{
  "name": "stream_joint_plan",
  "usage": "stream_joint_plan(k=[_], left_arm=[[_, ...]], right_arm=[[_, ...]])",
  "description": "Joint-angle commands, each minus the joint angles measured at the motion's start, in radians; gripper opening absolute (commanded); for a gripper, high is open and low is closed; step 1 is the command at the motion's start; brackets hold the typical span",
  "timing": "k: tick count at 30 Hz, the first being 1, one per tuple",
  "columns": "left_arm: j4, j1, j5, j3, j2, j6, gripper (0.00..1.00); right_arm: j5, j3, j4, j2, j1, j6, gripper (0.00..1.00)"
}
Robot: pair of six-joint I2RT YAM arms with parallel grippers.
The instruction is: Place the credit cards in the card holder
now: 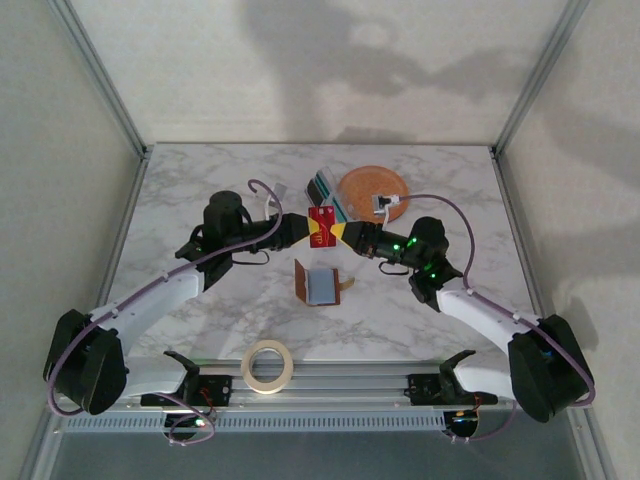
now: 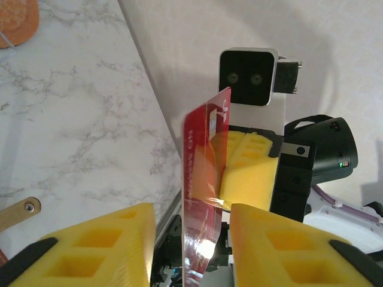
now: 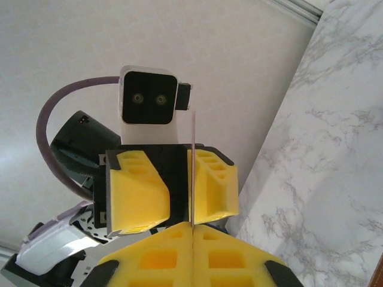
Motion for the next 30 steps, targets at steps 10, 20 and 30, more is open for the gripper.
stream_joint_plan(k=[10,20,30], left_arm=[[-0.036,0.002,0.029,0.026,0.003,0.066,0.00],[-0.257,0.032,-0.111,-0.021,0.106,0.224,0.00],[-0.352,0.036,-0.192,-0.060,0.221,0.314,0.00]], right_arm=[[-0.050,0.036,0.045,0.043,-0.008,0.017,0.09],[0.099,0.110,-0.638,0.008,0.018,-0.325,0.48],[0.170,0.085,-0.654,0.211,0.088,-0.289,0.39]])
